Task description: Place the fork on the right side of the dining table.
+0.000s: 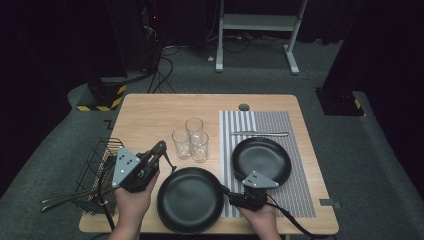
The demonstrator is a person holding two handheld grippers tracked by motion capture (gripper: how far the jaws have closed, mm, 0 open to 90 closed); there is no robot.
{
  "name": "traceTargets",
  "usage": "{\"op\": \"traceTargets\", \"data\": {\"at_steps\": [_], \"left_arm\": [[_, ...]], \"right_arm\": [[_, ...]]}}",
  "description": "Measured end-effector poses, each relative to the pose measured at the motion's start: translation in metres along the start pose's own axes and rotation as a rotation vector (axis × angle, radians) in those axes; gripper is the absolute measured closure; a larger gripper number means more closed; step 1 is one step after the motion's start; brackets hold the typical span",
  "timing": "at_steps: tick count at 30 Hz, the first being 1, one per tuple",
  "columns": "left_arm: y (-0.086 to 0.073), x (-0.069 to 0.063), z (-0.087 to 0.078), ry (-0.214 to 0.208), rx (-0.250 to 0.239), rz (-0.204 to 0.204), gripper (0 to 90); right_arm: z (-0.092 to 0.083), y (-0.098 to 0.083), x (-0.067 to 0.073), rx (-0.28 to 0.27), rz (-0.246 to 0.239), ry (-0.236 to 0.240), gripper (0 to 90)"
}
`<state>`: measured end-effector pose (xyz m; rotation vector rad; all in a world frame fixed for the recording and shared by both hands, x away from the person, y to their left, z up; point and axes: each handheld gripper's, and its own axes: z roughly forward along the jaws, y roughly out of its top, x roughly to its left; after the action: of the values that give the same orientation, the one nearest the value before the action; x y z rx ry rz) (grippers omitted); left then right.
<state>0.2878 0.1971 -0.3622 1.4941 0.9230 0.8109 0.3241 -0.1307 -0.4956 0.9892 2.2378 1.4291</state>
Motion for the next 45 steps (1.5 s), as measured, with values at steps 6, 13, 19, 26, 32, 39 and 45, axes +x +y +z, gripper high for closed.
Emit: {"op": "traceTargets", "data": {"at_steps": [6, 13, 19, 26, 32, 39, 45], "left_arm": [[-0.002, -0.005, 0.004, -0.019, 0.003, 0.006, 86.4], [-0.004, -0.011, 0.011, -0.052, 0.013, 0.005, 86.4], [-0.005, -0.015, 0.016, -0.071, 0.021, -0.001, 86.4], [-0.008, -0.024, 0.021, -0.089, 0.028, 0.002, 86.4], [-0.013, -0.034, 0.024, -0.113, 0.041, 0.009, 86.4], [-0.018, -0.041, 0.026, -0.133, 0.042, 0.002, 86.4], [-0.018, -0.051, 0.029, -0.158, 0.038, 0.007, 86.4]], "right_arm": [[0.002, 0.002, 0.002, 0.000, -0.012, 0.002, 34.2], [0.006, 0.012, 0.005, -0.008, -0.025, 0.001, 35.4], [0.007, 0.020, 0.008, -0.023, -0.032, 0.006, 35.7], [0.008, 0.034, 0.015, -0.050, -0.045, 0.018, 35.7], [0.012, 0.037, 0.021, -0.066, -0.040, 0.036, 35.7], [0.011, 0.036, 0.027, -0.071, -0.056, 0.056, 37.3], [0.018, 0.033, 0.038, -0.051, -0.082, 0.080, 40.4]]}}
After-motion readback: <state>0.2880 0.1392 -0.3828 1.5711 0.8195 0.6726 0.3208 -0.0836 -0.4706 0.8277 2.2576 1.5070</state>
